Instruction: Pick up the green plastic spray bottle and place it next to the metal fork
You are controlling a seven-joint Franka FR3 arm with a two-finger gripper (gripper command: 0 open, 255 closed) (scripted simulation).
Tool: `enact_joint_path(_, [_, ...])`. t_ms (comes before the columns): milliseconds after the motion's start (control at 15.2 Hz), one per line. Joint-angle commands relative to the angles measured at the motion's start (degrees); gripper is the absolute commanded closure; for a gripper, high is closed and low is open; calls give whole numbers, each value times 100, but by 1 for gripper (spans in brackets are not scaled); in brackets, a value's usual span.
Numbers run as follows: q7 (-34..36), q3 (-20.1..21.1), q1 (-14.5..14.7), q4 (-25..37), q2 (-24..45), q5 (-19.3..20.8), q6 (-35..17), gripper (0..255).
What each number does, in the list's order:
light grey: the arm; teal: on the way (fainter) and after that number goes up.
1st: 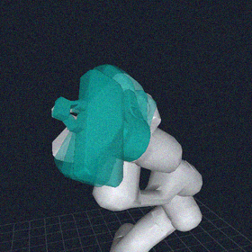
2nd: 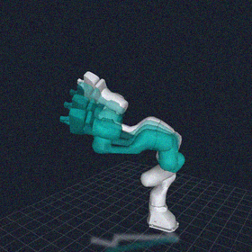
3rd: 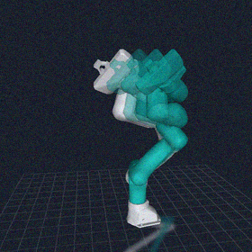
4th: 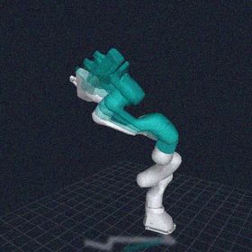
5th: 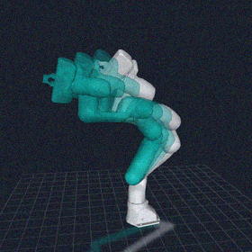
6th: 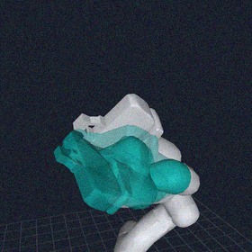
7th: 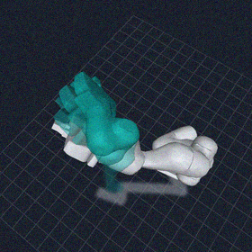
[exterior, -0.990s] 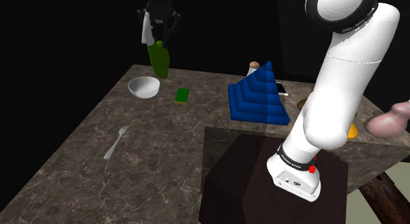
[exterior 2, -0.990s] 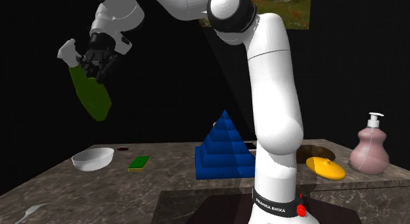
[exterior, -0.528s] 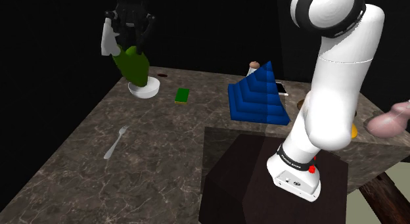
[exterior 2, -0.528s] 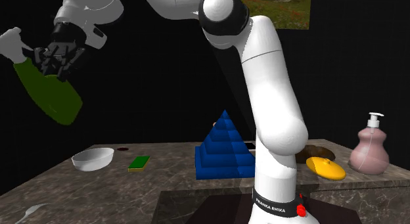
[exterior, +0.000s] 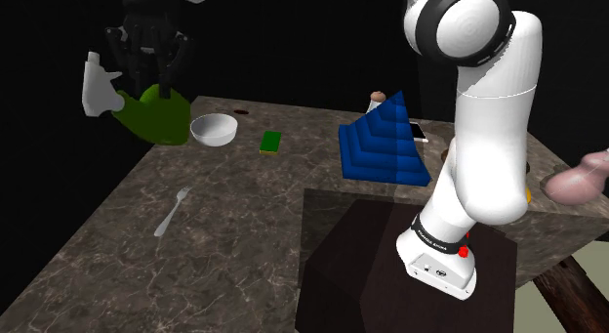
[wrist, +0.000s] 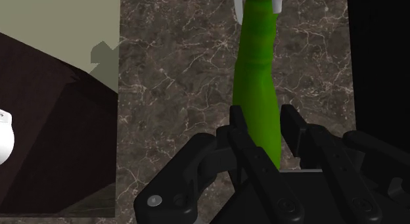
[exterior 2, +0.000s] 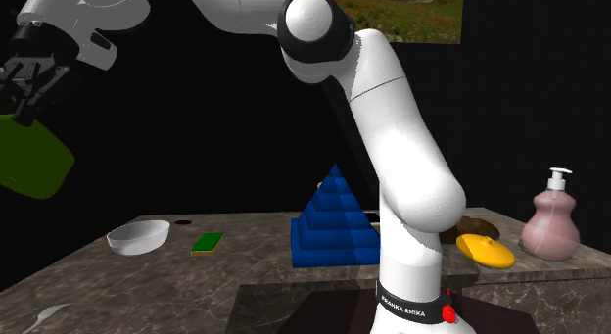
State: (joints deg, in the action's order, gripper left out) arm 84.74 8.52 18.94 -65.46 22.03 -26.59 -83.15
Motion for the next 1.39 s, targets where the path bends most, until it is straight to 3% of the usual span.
enact_joint_path(0, [-54,1,21,-215,-42,1,-174,255])
enact_joint_path(1320, [-750,-24,56,-1990,-245,-62,-1589,255])
